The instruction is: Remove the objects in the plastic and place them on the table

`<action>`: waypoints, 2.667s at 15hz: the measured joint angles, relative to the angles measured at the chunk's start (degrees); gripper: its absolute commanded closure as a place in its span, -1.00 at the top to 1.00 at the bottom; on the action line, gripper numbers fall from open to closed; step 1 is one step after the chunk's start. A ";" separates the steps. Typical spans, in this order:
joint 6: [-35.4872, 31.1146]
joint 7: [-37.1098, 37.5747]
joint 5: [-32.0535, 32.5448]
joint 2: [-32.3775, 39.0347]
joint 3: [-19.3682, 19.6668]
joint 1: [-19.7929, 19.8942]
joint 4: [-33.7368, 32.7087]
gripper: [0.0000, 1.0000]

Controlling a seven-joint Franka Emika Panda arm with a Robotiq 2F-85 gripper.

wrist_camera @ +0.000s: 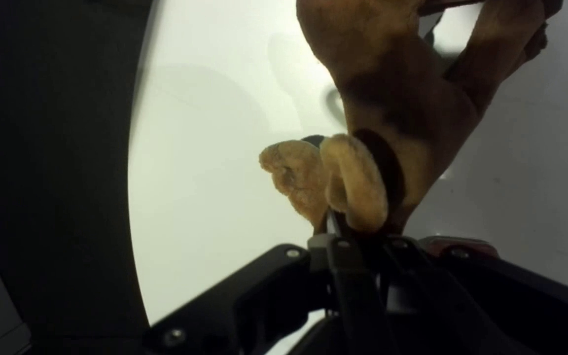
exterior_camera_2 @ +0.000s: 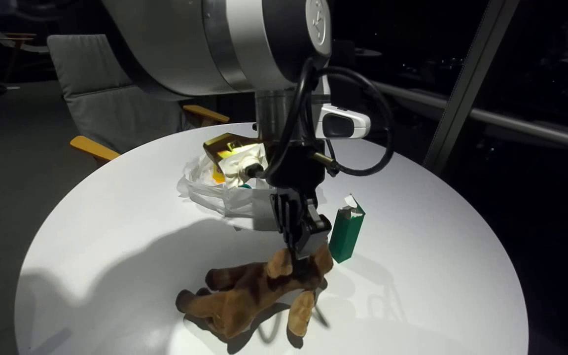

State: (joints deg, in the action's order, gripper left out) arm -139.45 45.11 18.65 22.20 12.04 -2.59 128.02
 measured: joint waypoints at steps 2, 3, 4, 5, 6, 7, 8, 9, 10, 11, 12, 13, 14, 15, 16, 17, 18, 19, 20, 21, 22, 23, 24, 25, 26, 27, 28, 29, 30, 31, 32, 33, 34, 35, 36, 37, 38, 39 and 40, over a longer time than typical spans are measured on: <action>0.03 0.52 0.03 0.88 0.37 -0.16 -1.14 -0.18; 0.03 0.66 0.03 1.01 0.39 -0.19 -1.49 -0.04; 0.03 0.81 0.03 0.99 0.40 -0.31 -1.80 0.13; 0.03 0.99 0.06 0.85 0.41 -0.56 -2.05 0.27; 0.04 1.50 0.32 0.51 0.45 -1.06 -2.29 0.41; 0.10 2.38 0.90 -0.08 0.50 -1.74 -2.40 0.57; 0.14 3.71 1.77 -0.95 0.52 -2.63 -2.39 0.71; 0.18 5.09 2.70 -2.07 0.49 -3.66 -2.33 0.88; 0.23 5.97 3.22 -3.28 0.28 -4.63 -2.25 0.98; 0.28 6.16 3.26 -4.58 -0.40 -5.37 -2.21 1.00; 0.37 6.16 3.22 -5.74 -1.48 -5.82 -2.23 1.00; 0.40 6.07 3.00 -6.72 -2.93 -6.11 -2.36 1.00; 0.40 5.66 2.46 -7.38 -4.54 -6.28 -2.61 1.00; 0.39 4.71 1.65 -7.57 -6.25 -6.35 -3.11 1.00; 0.28 3.25 0.31 -7.39 -7.91 -6.39 -3.79 1.00; 0.08 1.55 -1.21 -6.91 -9.41 -6.42 -4.66 1.00; -0.44 -0.87 -2.87 -6.14 -10.73 -6.43 -5.64 1.00; -0.78 -3.64 -4.33 -5.05 -11.84 -6.43 -6.81 1.00; -0.84 -6.44 -5.14 -3.63 -12.62 -6.44 -8.25 1.00; -0.79 -9.48 -5.76 -1.85 -13.12 -6.44 -9.89 1.00; -0.78 -12.48 -6.11 0.13 -13.36 -6.44 -11.65 1.00; -0.77 -15.35 -6.37 2.25 -13.42 -6.43 -13.51 1.00; -0.76 -18.05 -6.69 4.39 -13.41 -6.38 -15.40 1.00; -0.60 -20.55 -7.33 6.57 -13.41 -6.26 -17.36 1.00; -0.42 -22.80 -8.36 8.71 -13.41 -6.09 -19.33 1.00; -0.23 -24.72 -9.36 10.65 -13.41 -5.89 -21.22 1.00; 0.13 -26.43 -10.32 12.58 -13.41 -5.67 -23.17 1.00; 0.84 -28.08 -11.31 14.43 -13.41 -5.47 -25.16 1.00; 1.47 -29.35 -12.07 16.07 -13.42 -5.31 -27.00 1.00; 1.98 -30.22 -12.51 17.54 -13.41 -5.21 -28.75 1.00; 2.18 -30.66 -12.57 18.84 -13.37 -5.18 -30.33 1.00; 2.23 -30.77 -12.57 20.00 -13.27 -5.20 -31.83 1.00; 2.25 -30.81 -12.57 21.06 -13.13 -5.22 -33.23 1.00; 2.27 -30.81 -12.57 22.08 -12.90 -5.24 -34.55 1.00; 2.27 -30.81 -12.57 23.11 -12.55 -5.29 -35.87 1.00; 2.27 -30.81 -12.56 24.15 -12.00 -5.43 -37.20 1.00; 2.27 -30.81 -12.52 25.24 -11.35 -5.61 -38.49 1.00; 2.27 -30.80 -12.37 26.36 -10.64 -5.79 -39.80 1.00; 2.27 -30.79 -12.29 27.46 -9.99 -5.94 -41.11 1.00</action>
State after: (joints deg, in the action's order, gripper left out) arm -137.18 14.32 6.36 49.66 2.05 -8.53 86.90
